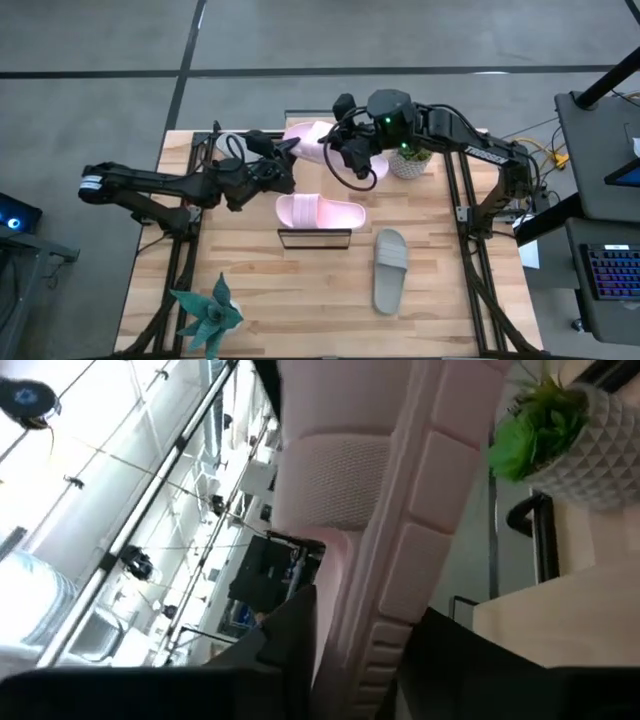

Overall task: Pick and place slides into the shelf
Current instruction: Put the pink slipper on the shelf

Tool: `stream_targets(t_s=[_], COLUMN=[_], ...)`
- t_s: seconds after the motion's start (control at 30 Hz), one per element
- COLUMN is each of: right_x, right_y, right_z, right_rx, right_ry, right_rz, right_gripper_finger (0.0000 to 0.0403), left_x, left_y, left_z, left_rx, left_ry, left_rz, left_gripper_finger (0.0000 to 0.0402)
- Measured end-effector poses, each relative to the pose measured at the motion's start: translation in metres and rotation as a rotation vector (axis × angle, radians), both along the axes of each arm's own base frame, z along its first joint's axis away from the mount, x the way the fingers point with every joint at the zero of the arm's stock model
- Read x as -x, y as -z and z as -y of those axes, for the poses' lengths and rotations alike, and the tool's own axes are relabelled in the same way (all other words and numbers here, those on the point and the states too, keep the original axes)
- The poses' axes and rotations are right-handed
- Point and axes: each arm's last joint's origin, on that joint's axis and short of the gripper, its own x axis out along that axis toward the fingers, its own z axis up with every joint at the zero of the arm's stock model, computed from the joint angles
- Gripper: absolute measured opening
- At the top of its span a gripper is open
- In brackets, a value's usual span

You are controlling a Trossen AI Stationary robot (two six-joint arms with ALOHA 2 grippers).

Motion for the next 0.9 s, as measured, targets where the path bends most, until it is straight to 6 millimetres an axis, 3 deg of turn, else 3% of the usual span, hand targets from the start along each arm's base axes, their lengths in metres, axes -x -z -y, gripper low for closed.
stream_targets(t_s=[0.1,0.3,0.73,0.9], right_x=[0.001,0.001,-0.009,-0.012], right_y=[0.0,0.005,0.046,0.068], right_z=[0.004,0.013,0.05,0.053], right_rx=[-0.018,-0.037,0.035,0.004], right_ry=[-0.034,-0.116,-0.067,-0.107], right_rz=[0.003,0.003,-0.034,-0.072], right_gripper_finger=[0.001,0.0009,0.0009,0.0009], left_x=[0.009,0.039,0.076,0.09], left_y=[-0.001,-0.011,-0.014,-0.013], left_z=[0.001,0.007,0.005,0.004], left_rx=[0.069,0.283,0.483,0.549], left_ry=[0.069,0.376,0.372,0.361], left_rz=[0.027,0.091,0.112,0.115], left_gripper_finger=[0.0112,0.0116,0.0117,0.0117])
